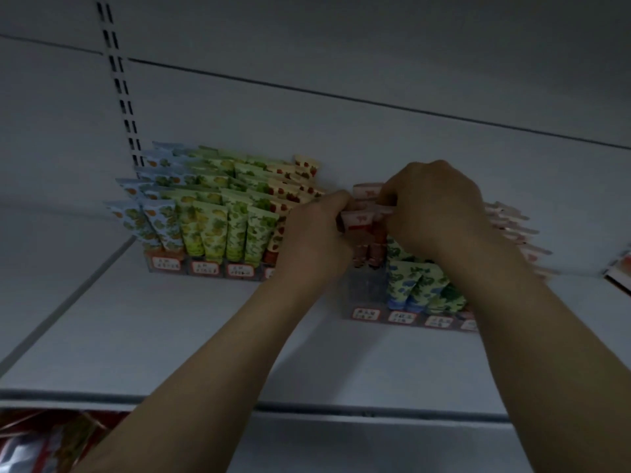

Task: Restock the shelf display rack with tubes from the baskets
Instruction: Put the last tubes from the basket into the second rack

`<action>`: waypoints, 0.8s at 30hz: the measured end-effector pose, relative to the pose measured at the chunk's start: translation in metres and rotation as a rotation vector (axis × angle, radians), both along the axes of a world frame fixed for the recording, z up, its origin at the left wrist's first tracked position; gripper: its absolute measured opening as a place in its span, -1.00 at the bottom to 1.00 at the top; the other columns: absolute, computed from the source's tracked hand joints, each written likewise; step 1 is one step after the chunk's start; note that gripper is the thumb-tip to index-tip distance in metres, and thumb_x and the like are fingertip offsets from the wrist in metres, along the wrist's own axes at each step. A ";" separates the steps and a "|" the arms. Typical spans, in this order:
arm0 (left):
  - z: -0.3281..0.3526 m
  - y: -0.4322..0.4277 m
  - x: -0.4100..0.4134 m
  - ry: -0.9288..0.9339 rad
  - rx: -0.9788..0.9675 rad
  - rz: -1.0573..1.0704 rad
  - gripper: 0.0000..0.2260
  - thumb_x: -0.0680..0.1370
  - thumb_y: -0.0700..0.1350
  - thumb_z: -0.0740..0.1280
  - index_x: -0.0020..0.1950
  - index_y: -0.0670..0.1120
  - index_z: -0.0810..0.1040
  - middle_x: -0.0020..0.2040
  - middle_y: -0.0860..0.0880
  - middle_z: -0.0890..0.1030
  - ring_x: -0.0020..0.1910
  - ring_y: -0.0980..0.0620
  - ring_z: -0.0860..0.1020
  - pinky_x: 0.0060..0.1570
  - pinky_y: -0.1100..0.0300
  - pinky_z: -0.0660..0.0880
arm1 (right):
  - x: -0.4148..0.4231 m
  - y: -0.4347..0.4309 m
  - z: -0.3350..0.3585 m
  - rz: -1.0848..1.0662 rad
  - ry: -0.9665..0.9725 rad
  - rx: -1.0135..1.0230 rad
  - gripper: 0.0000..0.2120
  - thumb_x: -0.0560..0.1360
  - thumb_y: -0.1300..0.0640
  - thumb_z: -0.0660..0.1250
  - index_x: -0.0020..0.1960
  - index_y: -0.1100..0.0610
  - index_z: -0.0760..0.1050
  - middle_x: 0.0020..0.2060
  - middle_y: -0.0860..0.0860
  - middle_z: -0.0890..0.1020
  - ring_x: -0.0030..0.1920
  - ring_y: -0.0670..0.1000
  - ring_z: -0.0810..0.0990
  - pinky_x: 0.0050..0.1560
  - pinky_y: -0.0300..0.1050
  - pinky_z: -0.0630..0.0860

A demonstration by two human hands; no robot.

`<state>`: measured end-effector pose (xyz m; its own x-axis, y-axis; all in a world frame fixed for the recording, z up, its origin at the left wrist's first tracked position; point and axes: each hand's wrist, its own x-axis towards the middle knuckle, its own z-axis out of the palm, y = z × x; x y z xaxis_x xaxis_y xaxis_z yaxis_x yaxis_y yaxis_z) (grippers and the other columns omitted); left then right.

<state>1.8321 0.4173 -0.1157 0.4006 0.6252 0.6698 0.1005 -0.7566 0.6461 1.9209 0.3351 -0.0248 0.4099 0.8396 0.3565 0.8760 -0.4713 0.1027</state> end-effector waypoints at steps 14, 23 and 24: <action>0.008 -0.007 -0.006 0.128 -0.001 0.027 -0.83 0.41 -0.18 0.46 -0.02 -0.04 0.59 -0.14 -0.01 0.63 -0.22 0.06 0.53 -0.39 0.28 0.34 | -0.002 0.015 0.008 -0.049 -0.058 -0.116 -0.72 0.44 0.16 0.39 0.13 0.20 0.56 0.03 0.18 0.56 0.01 0.17 0.54 -0.17 -0.09 0.42; 0.012 -0.007 -0.008 0.127 -0.007 -0.016 -0.86 0.40 -0.23 0.45 -0.13 -0.05 0.55 -0.25 0.04 0.57 -0.24 0.05 0.54 -0.38 0.27 0.34 | 0.003 0.013 0.008 0.012 0.035 -0.121 -0.72 0.44 0.10 0.39 0.12 0.18 0.57 0.00 0.15 0.57 -0.07 0.12 0.52 -0.13 -0.11 0.46; 0.012 -0.007 -0.009 0.144 -0.002 -0.014 -0.88 0.41 -0.25 0.43 -0.11 -0.09 0.56 -0.22 0.00 0.60 -0.22 0.02 0.55 -0.34 0.20 0.39 | 0.002 0.012 0.009 0.013 0.048 -0.124 -0.71 0.44 0.08 0.40 0.11 0.18 0.57 -0.02 0.14 0.57 -0.11 0.10 0.51 -0.13 -0.12 0.46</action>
<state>1.8235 0.4108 -0.1036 0.5014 0.6197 0.6038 0.1815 -0.7576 0.6270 1.9233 0.3473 -0.0156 0.4130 0.8812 0.2300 0.8872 -0.4463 0.1170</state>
